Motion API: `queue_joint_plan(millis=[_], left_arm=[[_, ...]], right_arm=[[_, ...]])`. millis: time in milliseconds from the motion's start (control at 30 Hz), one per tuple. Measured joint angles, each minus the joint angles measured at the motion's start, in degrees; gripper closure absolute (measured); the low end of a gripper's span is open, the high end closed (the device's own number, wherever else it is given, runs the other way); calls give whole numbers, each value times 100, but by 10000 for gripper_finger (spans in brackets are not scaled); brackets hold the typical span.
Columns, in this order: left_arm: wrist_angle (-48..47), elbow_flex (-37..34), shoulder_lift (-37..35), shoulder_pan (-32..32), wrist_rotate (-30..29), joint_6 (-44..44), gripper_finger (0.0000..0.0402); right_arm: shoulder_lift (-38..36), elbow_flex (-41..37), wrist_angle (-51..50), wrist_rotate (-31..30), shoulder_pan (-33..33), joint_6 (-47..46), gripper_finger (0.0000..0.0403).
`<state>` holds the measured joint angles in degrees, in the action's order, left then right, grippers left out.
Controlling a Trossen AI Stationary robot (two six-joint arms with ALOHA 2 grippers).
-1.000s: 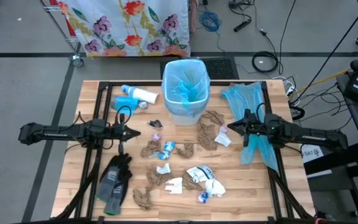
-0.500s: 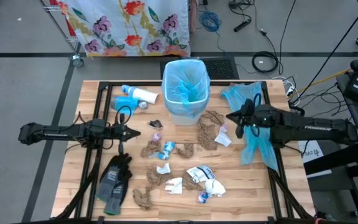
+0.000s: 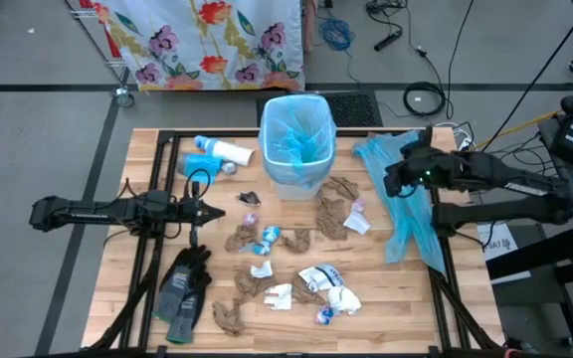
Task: Place trash/remove bag and relplace
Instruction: Put the white paper into the trash bin
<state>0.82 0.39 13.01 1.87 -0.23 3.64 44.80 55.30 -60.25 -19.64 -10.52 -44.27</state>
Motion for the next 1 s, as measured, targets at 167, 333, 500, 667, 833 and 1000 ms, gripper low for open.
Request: queue_joint_plan(millis=[167, 333, 500, 667, 833, 1000], left_arm=[[0, -1, 1, 2, 0, 0, 377], [0, -1, 1, 0, 0, -422, 377], [12, 0, 1, 0, 0, -1810, 377], [17, -1, 1, 0, 0, -2412, 377], [17, 0, 1, 0, 0, -2436, 377], [45, 0, 1, 0, 0, -2437, 377]], right_arm=[[502, 14, -311, 840, 178, -965, 403], [1338, 14, -291, 945, 1015, -1838, 403], [2088, 14, -294, 919, 1973, -3038, 403], [2585, 14, -249, 911, 2618, -4042, 403], [3007, 14, -289, 881, 2740, -4031, 403], [3388, 14, -323, 485, 2357, -3511, 400]])
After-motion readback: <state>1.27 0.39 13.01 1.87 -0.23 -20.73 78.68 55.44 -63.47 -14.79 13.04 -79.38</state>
